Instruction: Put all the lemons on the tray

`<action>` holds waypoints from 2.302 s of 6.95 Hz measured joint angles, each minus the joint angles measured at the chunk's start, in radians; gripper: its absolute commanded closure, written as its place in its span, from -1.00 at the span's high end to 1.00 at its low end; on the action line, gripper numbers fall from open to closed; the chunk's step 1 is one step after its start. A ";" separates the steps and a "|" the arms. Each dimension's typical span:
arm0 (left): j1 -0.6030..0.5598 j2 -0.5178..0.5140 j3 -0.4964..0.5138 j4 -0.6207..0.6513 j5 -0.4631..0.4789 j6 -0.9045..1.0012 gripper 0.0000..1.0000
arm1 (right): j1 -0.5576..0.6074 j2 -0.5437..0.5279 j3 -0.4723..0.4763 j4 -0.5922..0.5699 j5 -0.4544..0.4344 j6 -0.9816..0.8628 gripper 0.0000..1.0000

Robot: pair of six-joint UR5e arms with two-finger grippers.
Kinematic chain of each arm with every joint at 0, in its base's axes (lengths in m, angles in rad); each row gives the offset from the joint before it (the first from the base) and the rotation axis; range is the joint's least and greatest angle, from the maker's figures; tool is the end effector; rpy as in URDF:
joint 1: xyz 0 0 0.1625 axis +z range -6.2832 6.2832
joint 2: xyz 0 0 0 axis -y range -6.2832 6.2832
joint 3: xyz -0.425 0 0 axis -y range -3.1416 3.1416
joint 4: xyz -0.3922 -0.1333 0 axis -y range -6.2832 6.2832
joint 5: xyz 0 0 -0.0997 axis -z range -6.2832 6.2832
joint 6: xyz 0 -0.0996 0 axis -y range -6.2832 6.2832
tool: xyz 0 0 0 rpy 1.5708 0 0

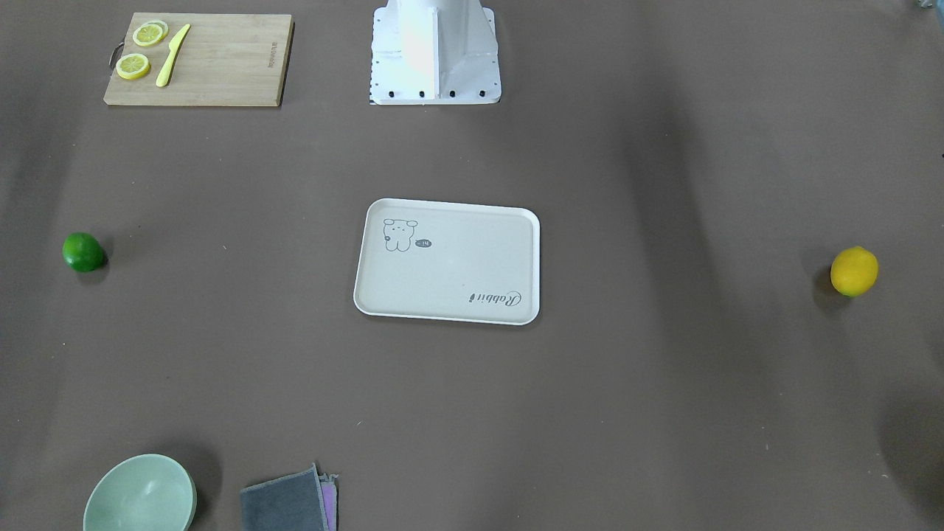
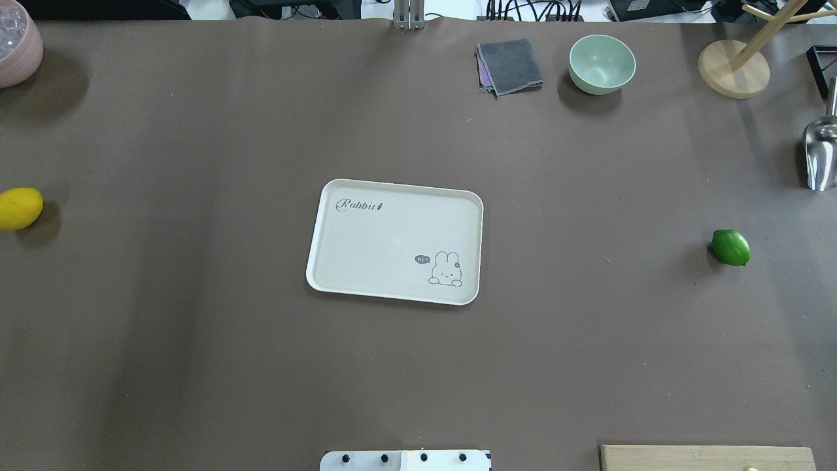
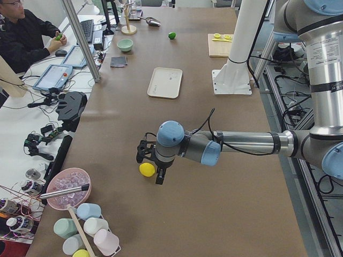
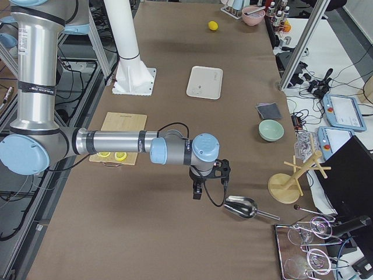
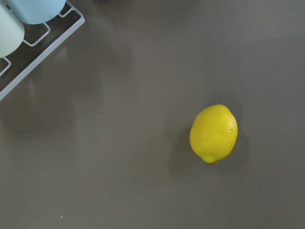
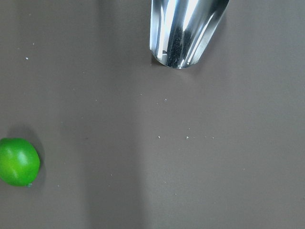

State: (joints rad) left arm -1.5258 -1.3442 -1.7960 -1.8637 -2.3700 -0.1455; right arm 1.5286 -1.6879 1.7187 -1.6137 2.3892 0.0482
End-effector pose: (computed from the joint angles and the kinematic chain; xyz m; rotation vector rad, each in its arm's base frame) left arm -0.0433 -0.4145 0.6150 0.1990 0.8156 0.0219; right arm 0.0419 -0.4434 0.6418 -0.0484 -0.8170 0.0106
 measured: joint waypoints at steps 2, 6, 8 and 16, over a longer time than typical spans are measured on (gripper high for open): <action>0.001 -0.004 0.000 0.011 0.004 0.001 0.96 | -0.001 0.001 -0.007 0.000 0.001 0.001 1.00; 0.001 -0.011 0.013 0.012 0.006 0.001 0.96 | 0.000 -0.001 -0.010 0.002 0.008 0.001 1.00; 0.001 -0.014 0.020 0.012 0.007 0.002 0.96 | 0.000 -0.001 -0.011 0.004 0.011 -0.002 1.00; 0.001 -0.068 0.032 -0.003 -0.002 0.005 0.96 | -0.001 0.025 -0.003 0.016 0.009 -0.002 1.00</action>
State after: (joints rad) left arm -1.5245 -1.4124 -1.7636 -1.8665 -2.3720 -0.1403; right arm 1.5278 -1.6630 1.7162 -1.5974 2.3981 0.0462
